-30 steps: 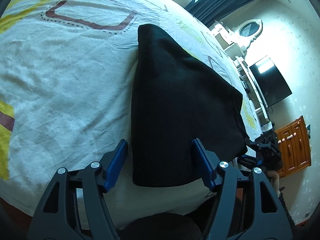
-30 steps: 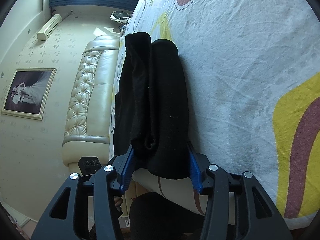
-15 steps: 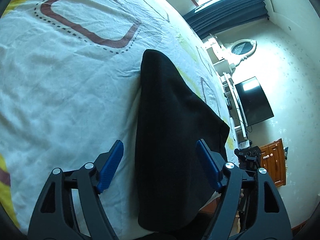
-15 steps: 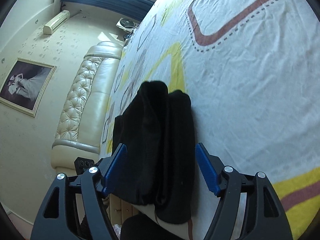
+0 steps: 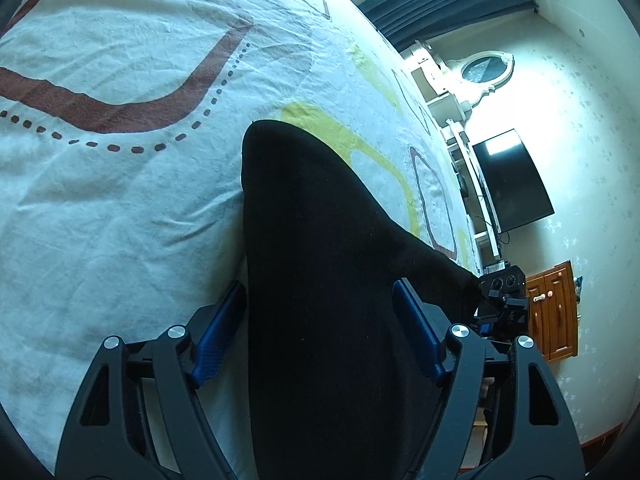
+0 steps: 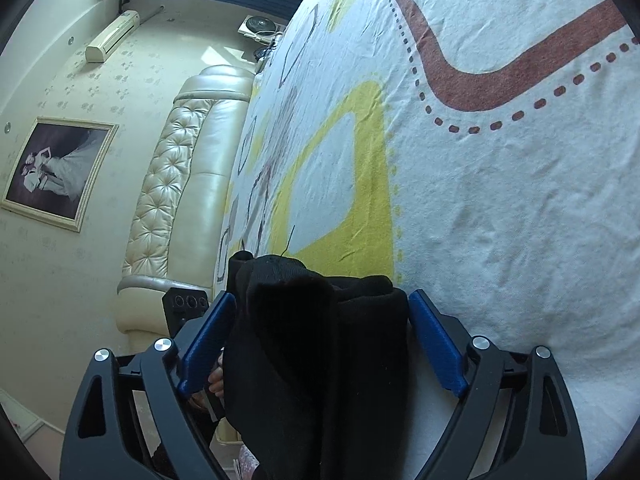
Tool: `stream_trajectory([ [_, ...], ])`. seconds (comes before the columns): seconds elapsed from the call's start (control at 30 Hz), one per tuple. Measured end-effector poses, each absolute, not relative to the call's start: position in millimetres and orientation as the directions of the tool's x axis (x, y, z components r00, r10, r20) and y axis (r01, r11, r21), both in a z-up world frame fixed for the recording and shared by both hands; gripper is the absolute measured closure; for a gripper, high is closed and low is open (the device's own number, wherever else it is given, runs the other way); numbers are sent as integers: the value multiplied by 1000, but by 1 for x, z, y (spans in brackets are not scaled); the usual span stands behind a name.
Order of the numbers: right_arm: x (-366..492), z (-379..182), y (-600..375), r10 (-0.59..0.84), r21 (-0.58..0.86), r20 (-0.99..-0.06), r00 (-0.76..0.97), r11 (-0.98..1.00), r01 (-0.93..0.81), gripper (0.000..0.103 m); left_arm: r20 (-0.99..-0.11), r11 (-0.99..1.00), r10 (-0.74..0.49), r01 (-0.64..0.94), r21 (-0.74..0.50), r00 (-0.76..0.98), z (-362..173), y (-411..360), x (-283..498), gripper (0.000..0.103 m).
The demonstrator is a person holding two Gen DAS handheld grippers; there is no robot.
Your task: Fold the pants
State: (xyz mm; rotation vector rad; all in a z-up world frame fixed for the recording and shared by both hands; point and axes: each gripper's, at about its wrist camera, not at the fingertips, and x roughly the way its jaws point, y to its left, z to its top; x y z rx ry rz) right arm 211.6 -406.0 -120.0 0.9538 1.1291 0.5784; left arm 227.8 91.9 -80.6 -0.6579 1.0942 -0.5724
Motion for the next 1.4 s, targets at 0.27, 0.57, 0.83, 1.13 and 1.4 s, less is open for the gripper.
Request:
stream_trajectory([
  [0.27,212,-119,-396,771,835,-541,336,542,99,42,-674,751,-643,125,-649,362,-77,85,224,47],
  [0.57,206,-112,-396,719,787,-584,377,615,45,59,-728,827,-556,177,-534,400,-64,72,219,65],
  [0.83,209,-104,-397,705,771,-591,392,636,18,60,-732,837,-538,161,-523,419,-61,73,217,67],
  [1.13,215,-103,-396,702,771,-587,404,637,15,61,-738,845,-525,155,-512,424,-55,71,222,68],
  [1.4,229,-104,-398,697,776,-577,424,630,20,61,-740,853,-506,135,-503,442,-51,72,241,69],
])
